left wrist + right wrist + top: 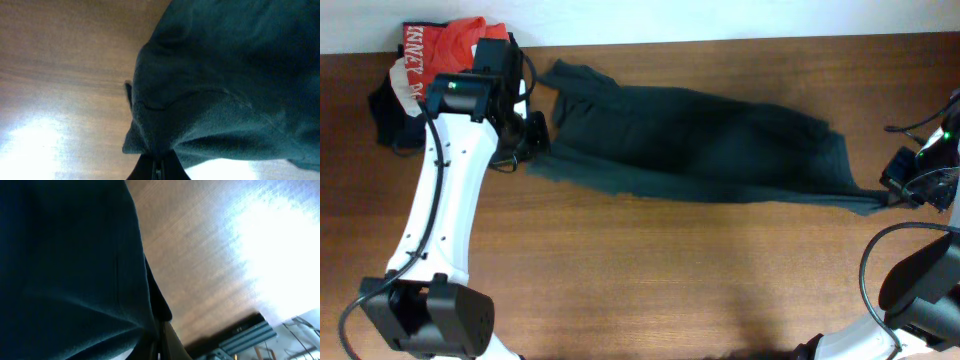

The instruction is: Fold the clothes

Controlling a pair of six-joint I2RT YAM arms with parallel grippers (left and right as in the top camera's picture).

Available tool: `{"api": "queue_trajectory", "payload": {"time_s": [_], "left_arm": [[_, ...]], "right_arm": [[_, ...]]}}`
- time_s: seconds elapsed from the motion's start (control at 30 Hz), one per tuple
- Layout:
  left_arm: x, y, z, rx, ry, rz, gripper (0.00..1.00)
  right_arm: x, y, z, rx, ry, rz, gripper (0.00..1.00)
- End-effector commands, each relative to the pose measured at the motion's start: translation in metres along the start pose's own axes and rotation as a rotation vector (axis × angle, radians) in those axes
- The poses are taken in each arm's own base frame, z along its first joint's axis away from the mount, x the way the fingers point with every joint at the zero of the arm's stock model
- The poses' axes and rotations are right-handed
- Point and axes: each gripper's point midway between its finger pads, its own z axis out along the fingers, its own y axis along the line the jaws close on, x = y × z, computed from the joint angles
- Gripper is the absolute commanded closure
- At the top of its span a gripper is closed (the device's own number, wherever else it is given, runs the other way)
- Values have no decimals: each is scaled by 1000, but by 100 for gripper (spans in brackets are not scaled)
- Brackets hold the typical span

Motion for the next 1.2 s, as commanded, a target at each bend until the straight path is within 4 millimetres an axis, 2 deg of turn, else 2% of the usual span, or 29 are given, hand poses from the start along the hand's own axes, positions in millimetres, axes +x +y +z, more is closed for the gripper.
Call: {"api": "queue_trajectory", "payload": {"time_s": [0.0, 0.13, 0.2, 0.37, 0.5, 0.6, 0.7, 0.83, 0.93, 0.97, 1.0, 1.03, 1.07, 1.1, 1.13, 1.17], "left_arm": [[-13, 0, 29, -31, 18, -5, 99], [-18, -2, 62, -45, 59, -4, 99], [-26, -4, 74, -41, 47, -4, 99], [-57, -11, 85, -19, -64, -7, 99], [-57, -10, 98, -31, -47, -6, 99], [-58, -10, 112, -37, -31, -6, 99], [-63, -5, 127, -76, -37, -6, 99], [-67, 6, 153, -149, -34, -4, 99], [-69, 5, 170, -150, -32, -4, 98], [-71, 5, 174, -147, -40, -5, 95], [-74, 4, 175, -144, -50, -5, 90], [-77, 3, 175, -140, -63, -7, 79], [-80, 2, 175, -137, -75, -7, 54], [-81, 1, 175, -135, -80, -8, 42], [-82, 1, 175, -135, -81, -4, 38], [-82, 1, 175, -136, -79, 20, 34]], "right_arm": [[-11, 5, -10, -27, -73, -12, 96], [-29, 15, -12, -44, -150, -28, 96], [-39, 29, -13, -56, -198, -59, 96], [-51, 71, -3, -74, -246, -155, 96], [-53, 89, 18, -55, -214, -199, 96], [-61, 91, 33, -30, -208, -203, 96], [-72, 78, 41, 54, -226, -192, 96], [-82, 72, 42, 99, -264, -185, 96], [-89, 75, 40, 89, -292, -182, 96], [-92, 77, 40, 85, -305, -181, 96], [-94, 78, 39, 82, -314, -181, 92], [-96, 78, 39, 79, -321, -180, 72], [-96, 79, 38, 78, -324, -180, 57], [-96, 79, 38, 78, -325, -180, 42], [-96, 78, 38, 83, -324, -180, 11], [-96, 74, 38, 101, -322, -178, 2]]}}
